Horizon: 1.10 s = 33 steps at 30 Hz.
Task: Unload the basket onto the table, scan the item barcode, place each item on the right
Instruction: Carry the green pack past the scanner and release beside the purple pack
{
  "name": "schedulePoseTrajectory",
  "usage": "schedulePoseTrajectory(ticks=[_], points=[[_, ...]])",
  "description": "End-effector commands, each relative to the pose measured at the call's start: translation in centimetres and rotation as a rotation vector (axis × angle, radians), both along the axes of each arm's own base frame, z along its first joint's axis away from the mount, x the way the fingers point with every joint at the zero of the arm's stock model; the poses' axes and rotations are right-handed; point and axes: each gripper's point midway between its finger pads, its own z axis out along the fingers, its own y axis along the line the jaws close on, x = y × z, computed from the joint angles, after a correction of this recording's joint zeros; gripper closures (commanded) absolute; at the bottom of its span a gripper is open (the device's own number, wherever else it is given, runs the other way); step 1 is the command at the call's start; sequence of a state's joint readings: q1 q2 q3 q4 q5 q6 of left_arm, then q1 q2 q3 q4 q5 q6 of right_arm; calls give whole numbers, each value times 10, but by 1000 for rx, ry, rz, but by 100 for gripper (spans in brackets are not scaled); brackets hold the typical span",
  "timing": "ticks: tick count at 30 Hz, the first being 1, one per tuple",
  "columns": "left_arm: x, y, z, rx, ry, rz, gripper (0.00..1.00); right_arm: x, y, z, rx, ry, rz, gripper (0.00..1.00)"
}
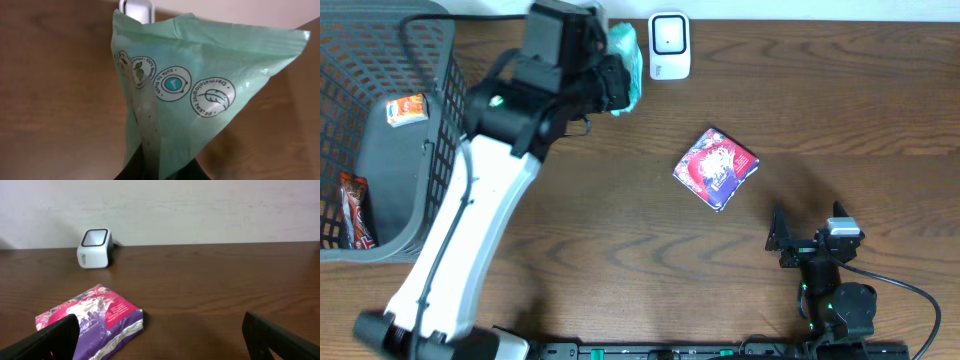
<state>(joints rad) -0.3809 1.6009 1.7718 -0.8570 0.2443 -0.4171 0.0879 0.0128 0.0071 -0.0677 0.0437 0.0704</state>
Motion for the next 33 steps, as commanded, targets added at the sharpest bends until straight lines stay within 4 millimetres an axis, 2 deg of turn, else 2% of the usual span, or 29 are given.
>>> schedulePoseTrajectory(ticks=[1, 5, 8, 13, 14, 15, 18, 19, 22, 25, 29, 31, 33], points=[[10, 5, -26, 91, 42, 11, 93, 0, -1, -1, -8, 2, -1, 1], [14, 6, -72, 155, 164, 17, 93, 0, -1, -1, -8, 2, -2, 1], [11, 1, -108, 195, 272, -3, 93, 0, -1, -1, -8, 2, -1, 1], [-1, -18, -160, 263, 407, -57, 92, 0, -1, -1, -8, 2, -1, 1], [-3, -22, -167, 273, 422, -68, 88, 0, -1, -1, -8, 2, -2, 1], [-4, -27, -174, 282, 435, -79, 83, 0, -1, -1, -8, 2, -1, 1], [-9, -38, -186, 298, 451, -105, 19, 0, -1, -1, -8, 2, -2, 1], [-8, -40, -186, 299, 446, -113, 13, 0, -1, -1, -8, 2, -1, 1], [-4, -42, -179, 283, 413, -111, 13, 0, -1, -1, -8, 2, -2, 1], [6, -35, -158, 253, 360, -87, 13, 0, -1, -1, -8, 2, -1, 1], [26, -13, -109, 191, 248, -20, 13, 0, -1, -1, -8, 2, -1, 1], [39, 6, -81, 155, 170, 32, 13, 0, -1, -1, -8, 2, -1, 1], [53, 34, -49, 115, 73, 104, 13, 0, -1, -1, -8, 2, -1, 1]])
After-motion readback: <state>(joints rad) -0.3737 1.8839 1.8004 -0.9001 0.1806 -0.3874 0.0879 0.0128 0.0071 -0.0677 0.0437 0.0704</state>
